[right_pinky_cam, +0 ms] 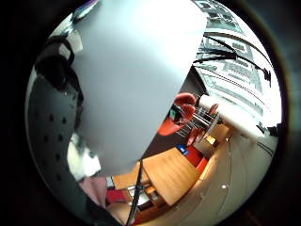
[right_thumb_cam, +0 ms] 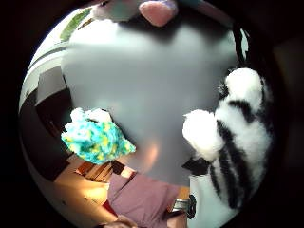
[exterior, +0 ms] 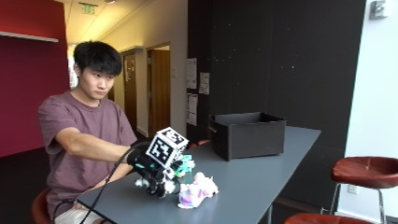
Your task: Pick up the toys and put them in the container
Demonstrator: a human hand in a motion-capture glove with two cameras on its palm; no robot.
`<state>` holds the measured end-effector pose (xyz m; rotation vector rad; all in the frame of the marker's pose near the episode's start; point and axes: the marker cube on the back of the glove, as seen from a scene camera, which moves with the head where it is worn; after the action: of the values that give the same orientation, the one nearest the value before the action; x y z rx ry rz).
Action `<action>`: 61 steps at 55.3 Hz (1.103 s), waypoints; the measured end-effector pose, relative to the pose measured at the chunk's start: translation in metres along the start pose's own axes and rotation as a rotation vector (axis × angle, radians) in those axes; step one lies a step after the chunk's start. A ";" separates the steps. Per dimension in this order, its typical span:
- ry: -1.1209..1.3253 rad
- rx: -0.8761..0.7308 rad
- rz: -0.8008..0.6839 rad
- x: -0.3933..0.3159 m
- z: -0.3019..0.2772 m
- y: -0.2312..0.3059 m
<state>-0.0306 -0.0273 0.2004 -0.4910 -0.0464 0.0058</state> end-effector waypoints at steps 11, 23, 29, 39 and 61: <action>0.012 0.164 0.036 -0.026 -0.142 0.058; 0.078 0.342 -0.055 -0.102 -0.254 0.120; 0.067 0.408 -0.122 -0.153 -0.293 0.135; 0.065 0.455 -0.302 -0.309 -0.345 0.145; 0.203 0.502 -0.686 -0.499 -0.334 0.090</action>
<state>-0.5130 -0.1138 -0.1571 0.0463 -0.0118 -0.6895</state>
